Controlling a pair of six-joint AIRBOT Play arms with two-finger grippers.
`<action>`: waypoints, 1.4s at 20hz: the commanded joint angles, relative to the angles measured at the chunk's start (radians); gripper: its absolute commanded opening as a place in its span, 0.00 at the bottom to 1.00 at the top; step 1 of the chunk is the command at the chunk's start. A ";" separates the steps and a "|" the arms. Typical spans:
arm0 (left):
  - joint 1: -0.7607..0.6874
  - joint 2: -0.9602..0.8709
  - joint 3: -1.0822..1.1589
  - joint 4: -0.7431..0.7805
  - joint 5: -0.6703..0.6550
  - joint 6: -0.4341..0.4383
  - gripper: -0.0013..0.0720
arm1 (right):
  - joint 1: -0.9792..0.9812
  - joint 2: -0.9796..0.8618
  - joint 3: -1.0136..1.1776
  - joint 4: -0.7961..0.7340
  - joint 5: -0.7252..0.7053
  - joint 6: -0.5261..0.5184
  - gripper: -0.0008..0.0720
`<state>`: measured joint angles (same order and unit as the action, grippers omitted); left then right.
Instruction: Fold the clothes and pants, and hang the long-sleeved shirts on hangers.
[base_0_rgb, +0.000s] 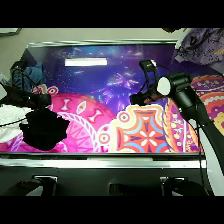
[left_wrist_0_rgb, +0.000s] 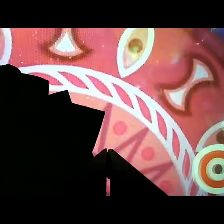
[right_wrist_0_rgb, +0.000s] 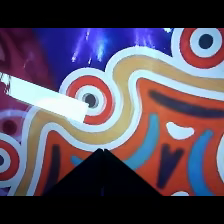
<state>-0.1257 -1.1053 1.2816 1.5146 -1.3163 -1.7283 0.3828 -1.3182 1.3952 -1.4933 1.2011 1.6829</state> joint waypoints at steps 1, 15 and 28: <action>0.000 0.001 0.000 0.000 0.000 0.000 0.05 | 0.001 0.001 0.000 0.000 0.000 0.000 0.05; 0.000 0.001 0.000 0.000 0.000 0.000 0.05 | 0.001 0.001 0.000 0.000 0.000 0.000 0.05; 0.077 -0.013 -0.084 0.187 -0.099 -0.116 1.00 | 0.001 0.001 0.000 0.001 0.001 0.000 0.05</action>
<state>-0.0971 -1.1133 1.2522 1.6096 -1.3865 -1.8008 0.3828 -1.3182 1.3952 -1.4925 1.2015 1.6829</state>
